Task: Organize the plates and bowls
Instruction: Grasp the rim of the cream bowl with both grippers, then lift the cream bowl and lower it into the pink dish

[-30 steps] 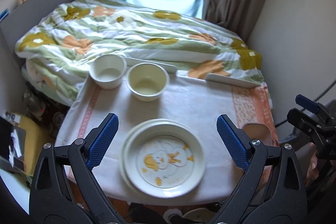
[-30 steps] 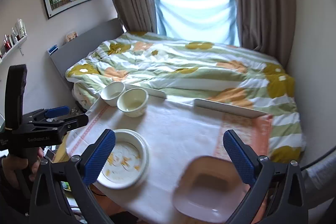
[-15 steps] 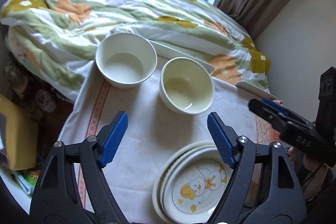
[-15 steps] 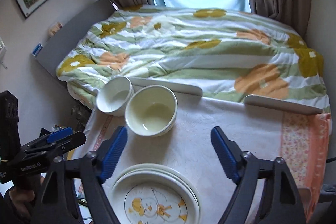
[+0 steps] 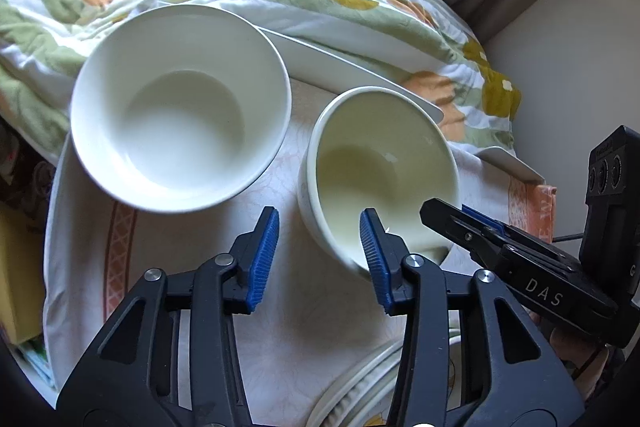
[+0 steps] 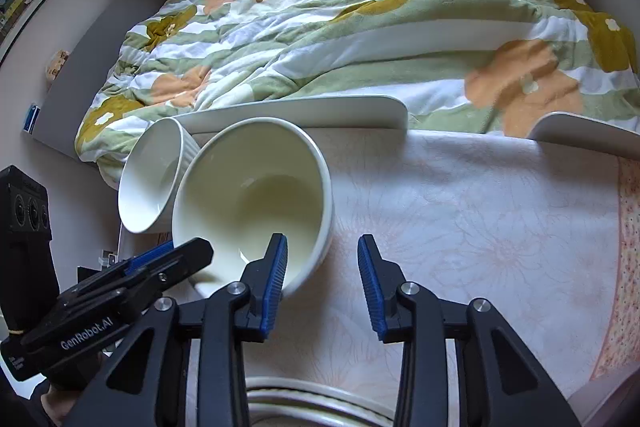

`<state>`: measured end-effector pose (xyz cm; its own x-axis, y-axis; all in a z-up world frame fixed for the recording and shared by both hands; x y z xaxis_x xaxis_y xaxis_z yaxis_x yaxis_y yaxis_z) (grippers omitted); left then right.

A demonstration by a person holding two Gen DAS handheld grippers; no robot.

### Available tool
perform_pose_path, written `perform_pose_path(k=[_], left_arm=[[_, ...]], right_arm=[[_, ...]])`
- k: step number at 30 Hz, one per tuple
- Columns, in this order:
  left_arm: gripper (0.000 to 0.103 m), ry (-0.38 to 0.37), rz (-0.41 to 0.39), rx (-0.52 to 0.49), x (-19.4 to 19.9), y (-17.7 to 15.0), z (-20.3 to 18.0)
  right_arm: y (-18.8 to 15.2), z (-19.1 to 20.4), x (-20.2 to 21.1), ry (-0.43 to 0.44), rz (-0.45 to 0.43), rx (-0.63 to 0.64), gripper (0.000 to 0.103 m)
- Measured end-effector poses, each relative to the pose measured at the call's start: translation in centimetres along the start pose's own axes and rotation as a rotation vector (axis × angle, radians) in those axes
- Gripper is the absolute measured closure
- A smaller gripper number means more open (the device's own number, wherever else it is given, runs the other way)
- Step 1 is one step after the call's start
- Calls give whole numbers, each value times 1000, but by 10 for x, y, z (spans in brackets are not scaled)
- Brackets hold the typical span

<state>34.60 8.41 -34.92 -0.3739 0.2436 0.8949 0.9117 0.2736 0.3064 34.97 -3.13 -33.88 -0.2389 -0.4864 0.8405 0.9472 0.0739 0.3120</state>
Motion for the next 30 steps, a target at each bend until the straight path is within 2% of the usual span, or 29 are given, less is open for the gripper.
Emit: perform_pose_path(k=[5,8,20,26,30], left_arm=[[82,10,-5,-29,-7,7,-2],[84,27,-15,-52,-9,11,-2],[84,52,-46,-107,4,11,-10],[84,33,-95,-132,37,10,-29],[84,15,-137,-163,67,5,-57]], right_arm=[[6,0,-8,-2,-6,-7,83],[9,-1,-12,-12,-7,-9,90],[9,0,-4,-21,-39,-6,91],[9,7,29,-10,-99,1,91],[4,7,68,-7,-154,3,91]])
Point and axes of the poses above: each gripper's, at about its wrist camera, not at the fingertips, and x roughly against the way its jaws point, z to its left, y to its top, the point moved 10 cm from there along -x, roughly the way its jaws point, and after that the axes turned 7 degrees about y, right-handed, at the moved point
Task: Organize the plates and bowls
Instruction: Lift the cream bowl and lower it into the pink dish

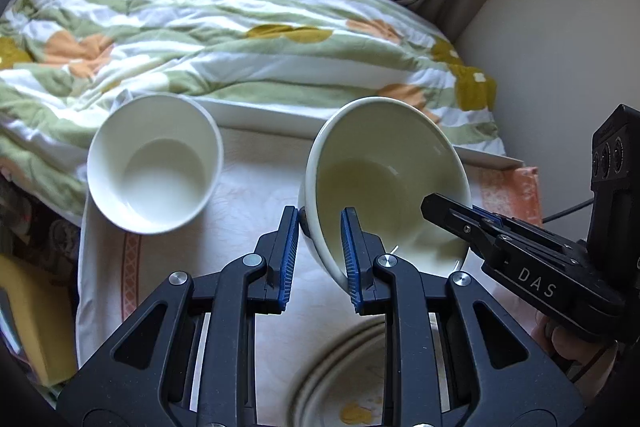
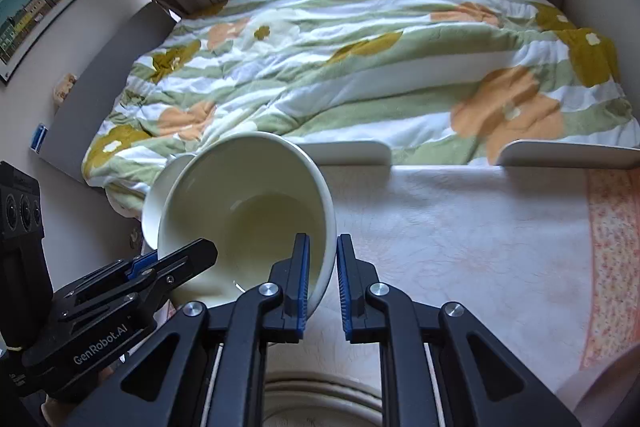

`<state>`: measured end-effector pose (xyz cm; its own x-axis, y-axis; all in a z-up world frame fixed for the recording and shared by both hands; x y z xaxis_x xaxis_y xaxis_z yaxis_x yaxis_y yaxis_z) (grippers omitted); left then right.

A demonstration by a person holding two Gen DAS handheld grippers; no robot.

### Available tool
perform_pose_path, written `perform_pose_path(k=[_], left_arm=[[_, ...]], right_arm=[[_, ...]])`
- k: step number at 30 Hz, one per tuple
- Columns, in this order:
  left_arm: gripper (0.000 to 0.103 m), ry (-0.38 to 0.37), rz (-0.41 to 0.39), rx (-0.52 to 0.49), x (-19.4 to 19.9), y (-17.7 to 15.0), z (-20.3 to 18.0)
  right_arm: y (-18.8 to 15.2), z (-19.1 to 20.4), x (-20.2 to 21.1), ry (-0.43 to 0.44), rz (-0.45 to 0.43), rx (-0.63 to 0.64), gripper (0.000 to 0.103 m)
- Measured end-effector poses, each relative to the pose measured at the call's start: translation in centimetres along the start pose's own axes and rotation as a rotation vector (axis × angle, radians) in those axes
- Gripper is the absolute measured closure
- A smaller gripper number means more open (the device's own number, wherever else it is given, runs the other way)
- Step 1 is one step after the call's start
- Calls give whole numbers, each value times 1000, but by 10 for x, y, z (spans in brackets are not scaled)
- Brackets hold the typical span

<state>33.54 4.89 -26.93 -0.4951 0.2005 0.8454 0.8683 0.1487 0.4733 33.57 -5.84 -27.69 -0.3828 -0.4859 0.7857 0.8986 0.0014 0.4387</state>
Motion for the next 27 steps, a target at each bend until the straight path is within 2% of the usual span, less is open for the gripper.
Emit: perform_pose_path(k=[6,12,19,24,27], left_arm=[[84,-36,-35,-43,42,-13,-62],[84,-89,-26,-101,63,-46,-146],[84,-126,35,-185,52,-98,-233],[84,-127,97,-232,31,-138,-274],[84,-100,131,-277,16,-161,-290]], right_arm=[[-11,-19,70,-1,-70,-9,91],[-36,-65,137,-44,-99,-33,91],[-72,-131,187,-103,-112,-88,91],[-103,-171,202,-135,-93,-126,91],[-123,-192,202,-140,-70,-152,91]])
Point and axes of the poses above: each gripper's, at about its wrist camera, not at the fingertips, and x roughly against the way its jaws point, z to its left, y to its top, the point moved 10 cm from there along -x, roughly the way its jaws point, and after that the axes turned 7 degrees about y, right-handed, at the moved point
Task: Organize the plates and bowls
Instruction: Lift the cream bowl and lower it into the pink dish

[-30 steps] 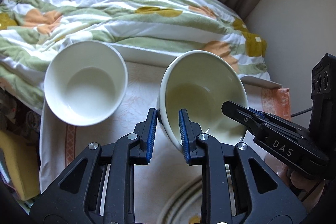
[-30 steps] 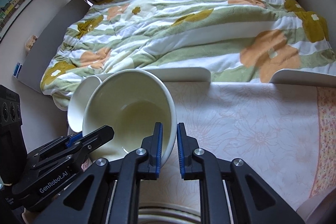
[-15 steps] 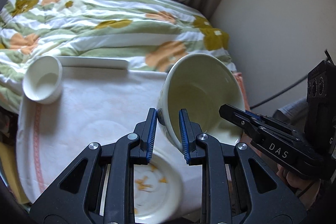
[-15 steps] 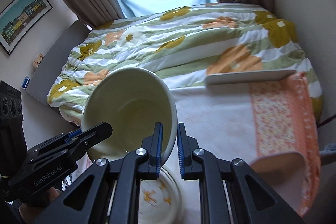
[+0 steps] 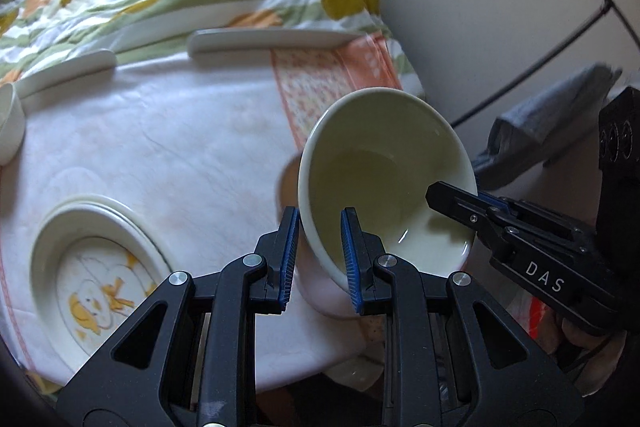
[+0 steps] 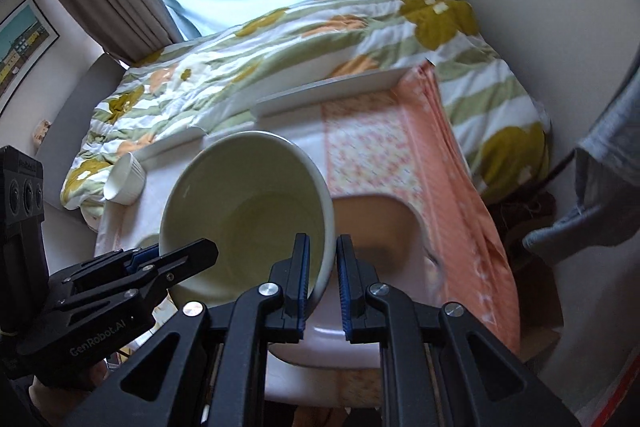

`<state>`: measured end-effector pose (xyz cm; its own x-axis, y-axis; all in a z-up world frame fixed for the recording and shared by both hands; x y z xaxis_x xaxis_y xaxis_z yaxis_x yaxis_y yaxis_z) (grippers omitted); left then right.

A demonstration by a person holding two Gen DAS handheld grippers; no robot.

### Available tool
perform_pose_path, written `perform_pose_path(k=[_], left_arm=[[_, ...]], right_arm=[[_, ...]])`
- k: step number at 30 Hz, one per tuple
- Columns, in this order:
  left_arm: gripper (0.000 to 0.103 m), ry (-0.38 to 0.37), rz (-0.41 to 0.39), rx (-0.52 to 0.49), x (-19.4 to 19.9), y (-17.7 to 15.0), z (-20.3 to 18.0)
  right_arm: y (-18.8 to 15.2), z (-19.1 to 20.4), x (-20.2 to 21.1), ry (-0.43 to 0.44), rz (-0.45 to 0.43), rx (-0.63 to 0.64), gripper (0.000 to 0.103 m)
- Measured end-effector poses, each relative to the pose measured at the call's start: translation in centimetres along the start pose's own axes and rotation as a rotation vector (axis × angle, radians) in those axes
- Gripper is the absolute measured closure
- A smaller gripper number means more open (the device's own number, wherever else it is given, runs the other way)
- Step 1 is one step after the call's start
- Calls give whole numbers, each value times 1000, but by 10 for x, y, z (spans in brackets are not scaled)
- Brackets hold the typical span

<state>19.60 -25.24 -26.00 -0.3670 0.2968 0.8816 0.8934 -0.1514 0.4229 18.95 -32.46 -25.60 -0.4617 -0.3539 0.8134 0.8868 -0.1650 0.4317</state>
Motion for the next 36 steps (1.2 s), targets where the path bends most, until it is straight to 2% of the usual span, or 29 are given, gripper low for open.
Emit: perform_pose_path(k=[7,13,21,28,36], left_arm=[[84,72,66,-57,-41,-23,-15],[84,152,66,-138,-60,-25,-17],[84,264,41,-238,-68,-24,-16],[84,304,29,-271,-69,-24,-17],[84,394,-13,-345,-67,-24,-21]], right_arm=[[-31,-38,-21,12,68,-49,91],[-34,-45,-36,-18,63,19,91],[-39,-53,-48,-22,87,26,91],[-37,-53,-47,-26,86,33,91],[-39,-55,-42,-11,83,20,91]])
Point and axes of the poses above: each gripper's, at about its wrist camera, not at the fingertips, and x roughly against the way its jaws point, z to its left, y to its top, the point moved 10 cm from there along -x, roughly the way its jaws point, and after that the axes turned 7 degrees about y, right-handed, at the moved point
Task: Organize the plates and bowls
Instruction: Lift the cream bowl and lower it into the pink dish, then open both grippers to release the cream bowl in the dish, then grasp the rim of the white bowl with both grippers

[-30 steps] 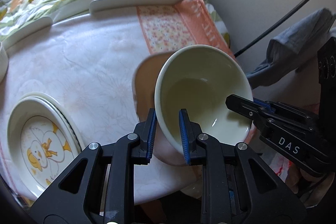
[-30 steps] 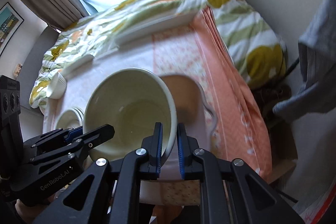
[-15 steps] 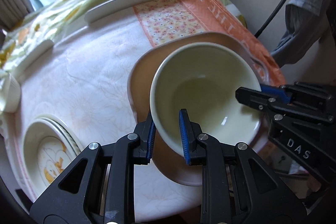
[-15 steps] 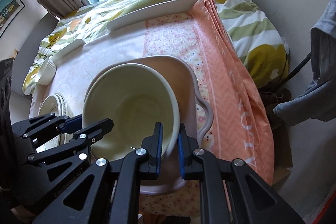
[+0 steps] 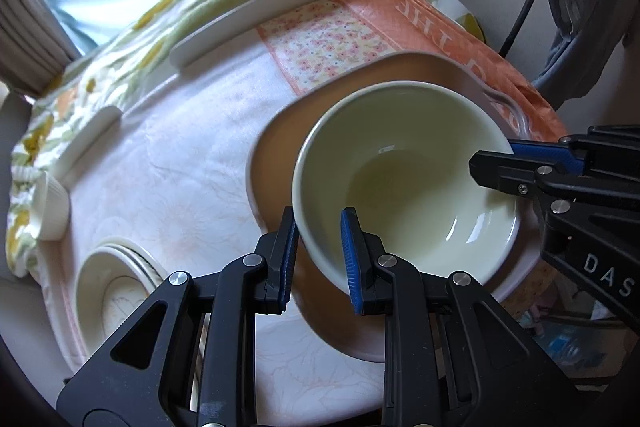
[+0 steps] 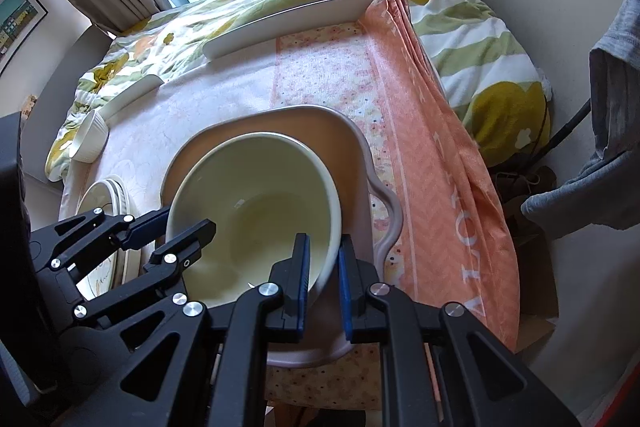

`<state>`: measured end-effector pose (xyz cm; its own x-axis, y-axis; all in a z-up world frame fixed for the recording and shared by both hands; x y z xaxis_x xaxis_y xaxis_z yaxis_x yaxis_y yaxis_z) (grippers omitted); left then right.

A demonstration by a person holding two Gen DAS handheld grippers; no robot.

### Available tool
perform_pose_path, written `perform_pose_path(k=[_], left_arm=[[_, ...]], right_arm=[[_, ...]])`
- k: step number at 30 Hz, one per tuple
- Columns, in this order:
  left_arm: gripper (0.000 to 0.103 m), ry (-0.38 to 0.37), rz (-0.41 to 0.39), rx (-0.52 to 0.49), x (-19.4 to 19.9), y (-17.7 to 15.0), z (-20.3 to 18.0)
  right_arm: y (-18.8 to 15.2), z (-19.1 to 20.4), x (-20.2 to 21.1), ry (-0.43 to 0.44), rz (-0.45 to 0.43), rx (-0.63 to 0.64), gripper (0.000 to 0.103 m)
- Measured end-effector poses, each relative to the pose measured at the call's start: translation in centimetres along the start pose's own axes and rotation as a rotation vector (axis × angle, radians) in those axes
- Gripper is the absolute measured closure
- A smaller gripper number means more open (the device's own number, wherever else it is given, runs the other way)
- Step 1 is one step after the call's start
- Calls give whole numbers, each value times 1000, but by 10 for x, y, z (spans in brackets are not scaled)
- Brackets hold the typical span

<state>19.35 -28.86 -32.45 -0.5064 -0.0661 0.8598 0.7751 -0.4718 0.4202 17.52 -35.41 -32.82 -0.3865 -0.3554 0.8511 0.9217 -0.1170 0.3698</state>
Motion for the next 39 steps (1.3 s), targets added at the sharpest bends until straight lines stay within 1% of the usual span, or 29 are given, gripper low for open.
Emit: perform_pose_path(k=[2,3,5,6,11,14,17,20,22,23,24,25,26,27,29,31,35,37,39], left_arm=[[84,33,-27,-11,5,3,3],[84,35,-33,-14,6,5,4],[84,5,-20,0,5,6,3],[84,2,-16,2,4,5,3],[84,-31,-26,38,15,7,8],[84,-56,-34,73,27,11,14],[84,-84,-69,147,51,19,34],[83,-108,-102,265,78,25,71],[82,-109,-119,338,90,24,95],[72,-94,-123,383,96,21,110],[38,-76,-129,433,102,17,127],[16,-61,-142,480,108,13,141],[1,-42,-180,542,117,7,161],[0,-30,-202,590,123,1,174],[0,-6,-196,643,126,-12,195],[0,39,-185,704,127,-29,223],[0,91,-188,836,130,-64,281],[0,107,-194,887,132,-75,309],[0,129,-195,944,133,-91,343]], right_arm=[[2,0,3,8,-16,1,91],[3,0,5,1,-23,6,91],[4,0,6,0,-29,14,91],[4,-1,6,4,-29,11,91],[9,-2,20,32,-69,-6,91],[10,0,25,36,-56,-1,91],[17,12,41,64,-77,24,91],[32,31,58,96,-107,95,91],[45,49,65,115,-136,156,90],[50,56,67,120,-149,184,80],[55,67,69,129,-165,218,59],[60,78,70,143,-181,250,43],[66,93,72,166,-202,287,14],[69,104,72,183,-216,313,2],[78,129,73,210,-234,381,2],[88,157,72,239,-241,442,2],[111,216,70,337,-252,537,1],[125,250,73,381,-281,597,1],[141,286,72,377,-310,678,1]])
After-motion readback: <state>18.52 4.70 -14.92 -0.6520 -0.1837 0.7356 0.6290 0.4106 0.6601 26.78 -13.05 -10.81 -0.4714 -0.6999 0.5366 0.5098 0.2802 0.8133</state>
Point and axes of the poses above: each gripper's, at about its wrist camera, not at the fingertips, and x roughly against the way its jaws point, z to its left, y to its top, the point moved 10 cm from there along -x, roughly the way its jaws point, and after that the axes turned 7 degrees about y, right-handed, at the moved point
